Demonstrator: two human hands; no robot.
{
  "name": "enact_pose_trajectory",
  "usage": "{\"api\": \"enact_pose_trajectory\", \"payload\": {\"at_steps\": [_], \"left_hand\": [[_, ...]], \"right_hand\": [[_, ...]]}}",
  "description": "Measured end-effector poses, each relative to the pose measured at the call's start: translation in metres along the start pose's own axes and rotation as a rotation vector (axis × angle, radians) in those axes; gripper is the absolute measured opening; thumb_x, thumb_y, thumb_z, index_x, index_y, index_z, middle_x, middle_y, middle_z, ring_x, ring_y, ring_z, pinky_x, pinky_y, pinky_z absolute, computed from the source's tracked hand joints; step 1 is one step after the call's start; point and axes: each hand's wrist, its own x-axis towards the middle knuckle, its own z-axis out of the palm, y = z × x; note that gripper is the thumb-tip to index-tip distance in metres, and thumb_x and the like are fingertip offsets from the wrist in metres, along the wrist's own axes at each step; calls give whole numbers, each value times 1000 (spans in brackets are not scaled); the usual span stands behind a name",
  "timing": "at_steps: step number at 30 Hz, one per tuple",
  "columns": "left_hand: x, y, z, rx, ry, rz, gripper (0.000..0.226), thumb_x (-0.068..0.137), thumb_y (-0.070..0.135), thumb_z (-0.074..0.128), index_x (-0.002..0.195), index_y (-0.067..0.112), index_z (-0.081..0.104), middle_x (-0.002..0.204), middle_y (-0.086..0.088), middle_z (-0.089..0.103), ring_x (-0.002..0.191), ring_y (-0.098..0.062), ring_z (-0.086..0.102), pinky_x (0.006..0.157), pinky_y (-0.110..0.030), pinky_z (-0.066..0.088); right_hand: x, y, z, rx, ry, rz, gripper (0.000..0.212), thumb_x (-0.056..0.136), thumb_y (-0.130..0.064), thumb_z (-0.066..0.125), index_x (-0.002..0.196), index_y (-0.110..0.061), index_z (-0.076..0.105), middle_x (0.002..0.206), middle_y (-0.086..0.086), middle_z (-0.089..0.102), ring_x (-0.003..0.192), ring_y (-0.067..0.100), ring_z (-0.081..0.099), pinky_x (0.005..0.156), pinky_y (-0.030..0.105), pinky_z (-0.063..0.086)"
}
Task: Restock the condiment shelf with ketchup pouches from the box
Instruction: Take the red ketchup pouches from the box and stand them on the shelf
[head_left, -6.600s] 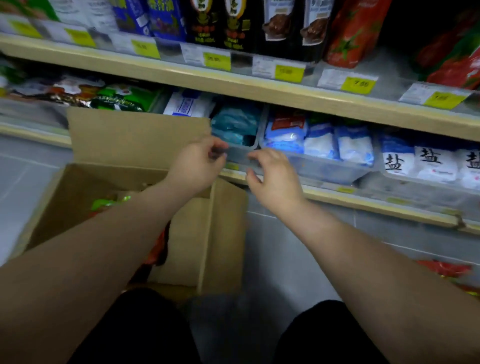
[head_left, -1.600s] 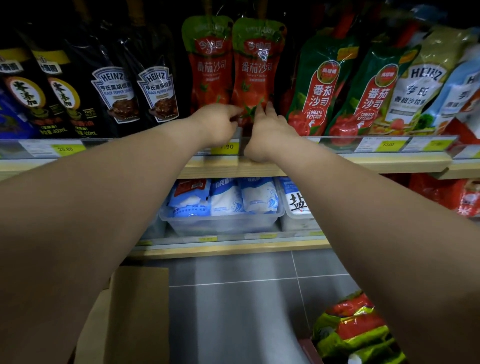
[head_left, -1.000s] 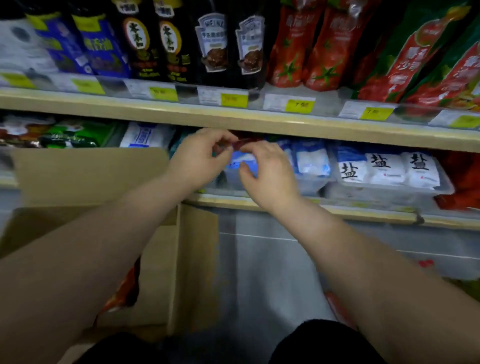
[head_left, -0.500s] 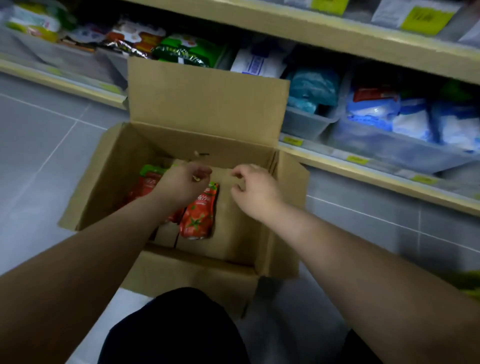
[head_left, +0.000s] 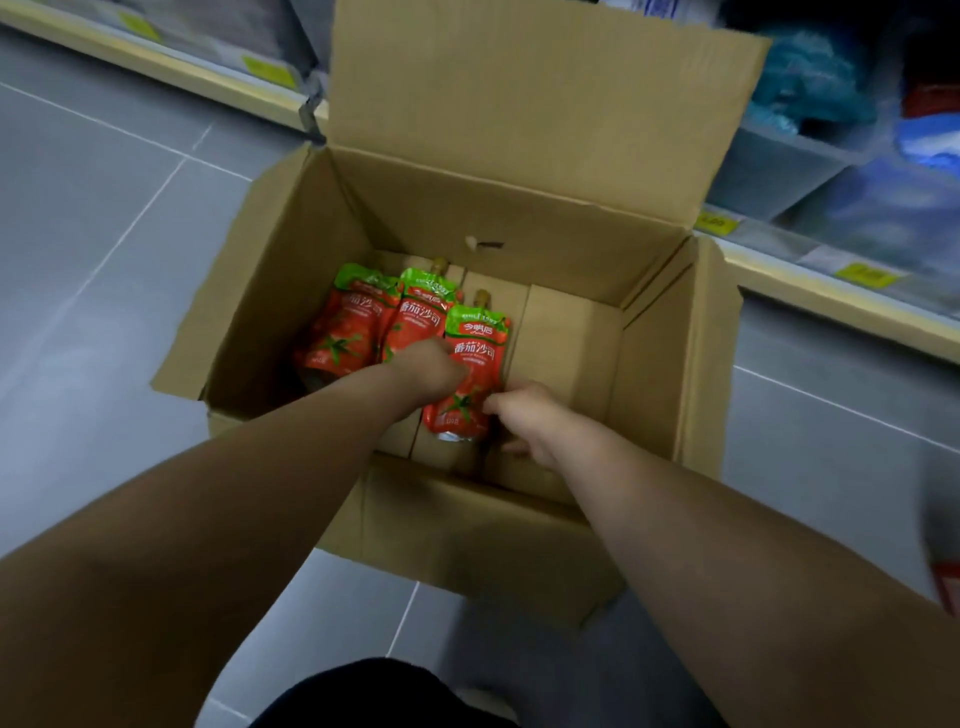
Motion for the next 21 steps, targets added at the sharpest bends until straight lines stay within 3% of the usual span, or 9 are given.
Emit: {"api": "enact_pose_trajectory", "payload": {"at_steps": [3,5,8,11,13,17,19,21], "left_hand": [[6,-1,8,-106,-39,-90,40,95,25,48,125,1,52,126,-18,57,113,-34,56,92,-35,47],[8,-2,13,-234,-45,-173,37,95,24,48,124,2,51,113,-16,59,102,-33,59,78,-34,46],[9,-2,16,-431,-50,-262,25,95,21,49,114,5,52,81,-10,56,68,-27,56,64,-37,47],[10,-2,15,-485,-61,-310,7,96,17,46,97,10,47,70,-12,53,57,-26,54,50,-35,49],[11,-1,16,-484,-79,-336,8,96,16,43,99,10,46,72,-12,53,57,-27,55,44,-32,50],[13,0,19,-591,-81,-337,24,97,19,43,120,10,40,100,-14,51,77,-34,64,63,-42,54],[13,3,18,-674,-102,-314,26,97,20,44,120,9,41,92,-13,57,70,-30,63,66,-42,53],[12,5,20,-613,-101,-282,25,96,18,45,116,4,47,82,-14,60,67,-28,61,68,-40,53]], "right_hand": [[3,0,3,196,-62,119,37,89,-7,52,126,-9,46,133,11,50,115,25,49,89,43,49],[5,0,2,286,-83,166,39,90,-4,50,128,-8,43,136,13,47,123,29,46,89,42,50],[7,1,0,370,-105,206,41,92,-6,49,131,-6,41,136,15,47,120,32,51,91,38,49],[9,3,0,312,-94,208,43,92,-12,53,133,-5,41,136,16,48,118,31,52,91,36,46],[10,5,0,255,-78,205,45,91,-16,56,133,-5,41,137,15,47,120,30,49,92,36,43],[4,7,1,182,-81,192,43,91,-16,58,130,-4,44,137,12,49,114,25,49,93,33,37],[2,7,4,166,-77,169,40,91,-12,57,129,-2,47,136,13,51,121,26,49,86,29,36],[0,7,11,159,-106,167,35,92,-9,53,127,-3,48,134,14,53,123,28,49,90,31,39]]}}
